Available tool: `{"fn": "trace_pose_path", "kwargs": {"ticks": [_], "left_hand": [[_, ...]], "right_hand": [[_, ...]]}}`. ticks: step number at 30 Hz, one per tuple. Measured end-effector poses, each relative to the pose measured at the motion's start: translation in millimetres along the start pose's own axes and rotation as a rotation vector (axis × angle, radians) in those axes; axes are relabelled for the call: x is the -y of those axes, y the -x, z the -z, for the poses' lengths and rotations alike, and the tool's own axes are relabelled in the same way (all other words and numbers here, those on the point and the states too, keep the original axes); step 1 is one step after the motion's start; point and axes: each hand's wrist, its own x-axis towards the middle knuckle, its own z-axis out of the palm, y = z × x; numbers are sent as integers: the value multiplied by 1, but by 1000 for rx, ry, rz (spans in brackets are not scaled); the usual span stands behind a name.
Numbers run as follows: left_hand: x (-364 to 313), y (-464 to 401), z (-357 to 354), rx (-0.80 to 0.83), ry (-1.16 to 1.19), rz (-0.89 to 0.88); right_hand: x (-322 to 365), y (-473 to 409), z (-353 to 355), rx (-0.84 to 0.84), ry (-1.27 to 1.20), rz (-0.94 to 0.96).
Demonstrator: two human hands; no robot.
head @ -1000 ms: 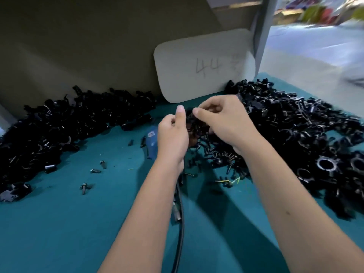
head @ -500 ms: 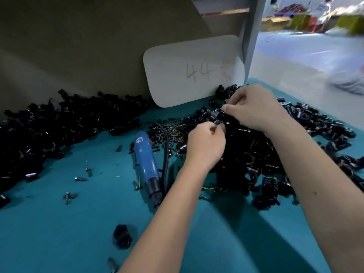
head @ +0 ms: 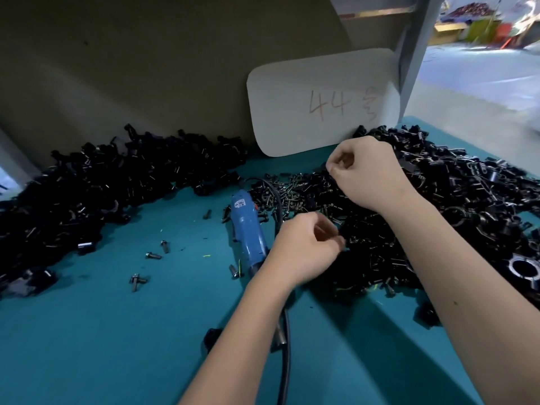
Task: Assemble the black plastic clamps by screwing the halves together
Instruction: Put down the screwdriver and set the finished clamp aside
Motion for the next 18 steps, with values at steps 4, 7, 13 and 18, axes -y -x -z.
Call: {"fn": "trace_pose_path", "kwargs": {"ticks": [4, 7, 13, 18], "left_hand": [[-9, 9, -8, 265, -177, -55], [-12, 9, -29, 161, -213, -114], [-17, 3, -41, 130, -126, -48], [-5, 0, 15, 301, -77, -54]], "right_hand": [[0, -15, -9, 102, 70, -16], [5, -23, -19, 213, 131, 43], [9, -29, -41, 767, 331, 272], [3, -27, -48, 778, 322, 335]]}}
